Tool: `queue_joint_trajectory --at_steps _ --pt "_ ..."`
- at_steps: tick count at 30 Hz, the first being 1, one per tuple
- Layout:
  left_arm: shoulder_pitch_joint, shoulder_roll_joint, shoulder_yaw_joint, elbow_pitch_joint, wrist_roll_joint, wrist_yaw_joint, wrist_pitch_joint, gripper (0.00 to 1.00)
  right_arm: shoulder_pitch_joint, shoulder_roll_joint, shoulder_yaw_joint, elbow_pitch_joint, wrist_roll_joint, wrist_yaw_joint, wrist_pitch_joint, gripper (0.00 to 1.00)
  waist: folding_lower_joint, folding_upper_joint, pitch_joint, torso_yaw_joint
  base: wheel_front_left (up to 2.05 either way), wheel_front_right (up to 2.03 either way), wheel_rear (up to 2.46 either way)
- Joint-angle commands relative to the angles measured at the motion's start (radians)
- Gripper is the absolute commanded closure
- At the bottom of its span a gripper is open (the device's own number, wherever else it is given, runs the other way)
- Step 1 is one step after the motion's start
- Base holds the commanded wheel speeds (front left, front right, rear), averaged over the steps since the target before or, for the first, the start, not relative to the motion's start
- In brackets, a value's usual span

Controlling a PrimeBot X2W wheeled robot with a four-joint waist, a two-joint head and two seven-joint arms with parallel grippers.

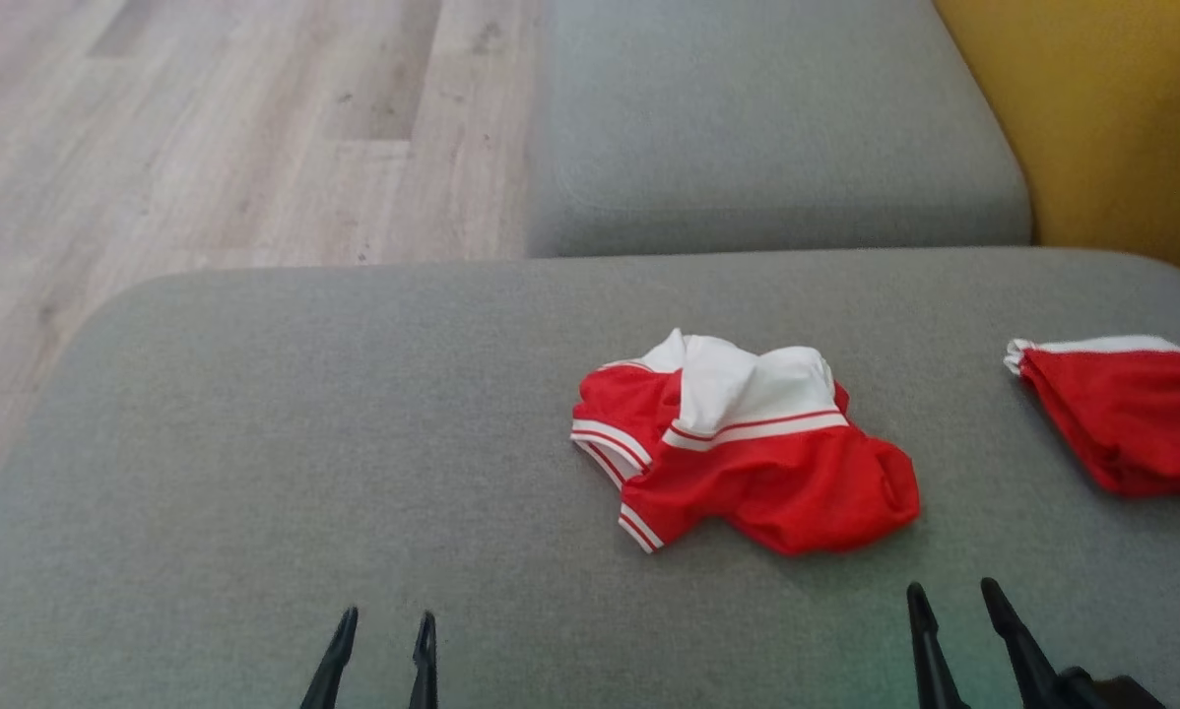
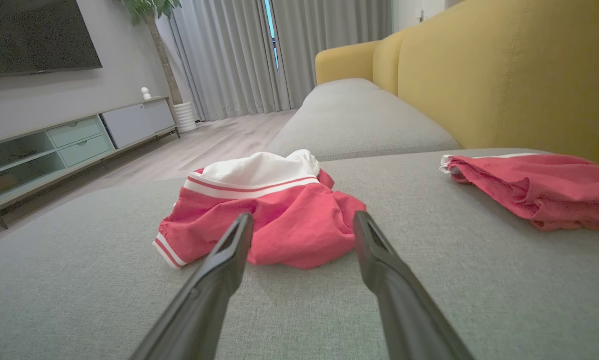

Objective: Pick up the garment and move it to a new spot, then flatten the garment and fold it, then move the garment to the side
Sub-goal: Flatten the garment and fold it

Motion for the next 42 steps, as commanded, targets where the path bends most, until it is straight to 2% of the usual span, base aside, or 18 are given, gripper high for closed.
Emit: queue_joint_trajectory --at_steps 1,4,9,14,19,24,30,42 --pt "-0.092 -0.017 0.028 -0.018 0.007 0.003 -0.009 0.0 -0.063 -0.014 0.028 -0.031 -0.005 -0.001 -0.011 0.0 0.0 0.0 0.018 -0.013 0.0 0.0 0.0" --pt "-0.146 -0.018 0.008 0.01 -0.002 -0.007 -0.01 0.0 -0.078 -0.02 0.04 -0.031 -0.006 -0.001 -0.011 0.0 0.0 0.0 0.046 -0.035 0.0 0.0 0.0" --pt "-0.293 -0.019 -0.06 0.122 -0.035 -0.058 -0.01 0.0 -0.118 -0.036 0.069 -0.032 -0.004 -0.001 -0.011 0.0 0.0 0.0 0.102 -0.081 0.0 0.0 0.0" --pt "-0.47 -0.019 -0.168 0.249 -0.091 -0.104 -0.01 0.0 -0.148 -0.056 0.092 -0.03 -0.005 -0.001 -0.011 0.0 0.0 0.0 0.155 -0.125 0.0 0.0 0.0" --pt "-0.636 -0.02 -0.28 0.391 -0.142 -0.129 0.0 0.0 -0.18 -0.074 0.104 -0.029 -0.005 -0.001 -0.011 0.0 0.0 0.0 0.218 -0.171 0.0 0.0 0.0" --pt "-0.737 -0.02 -0.347 0.51 -0.199 -0.133 0.006 0.0 -0.213 -0.08 0.112 -0.027 -0.006 -0.001 -0.011 0.0 0.0 0.0 0.253 -0.216 0.0 0.0 0.0" --pt "-0.774 -0.02 -0.401 0.582 -0.253 -0.133 -0.003 0.0 -0.222 -0.083 0.106 -0.026 -0.007 -0.001 -0.011 0.0 0.0 0.0 0.262 -0.249 0.0 0.0 0.0" --pt "-0.814 -0.02 -0.466 0.593 -0.279 -0.119 -0.009 0.0 -0.223 -0.084 0.108 -0.032 -0.007 -0.001 -0.011 0.0 0.0 0.0 0.272 -0.276 0.0 0.0 0.0"
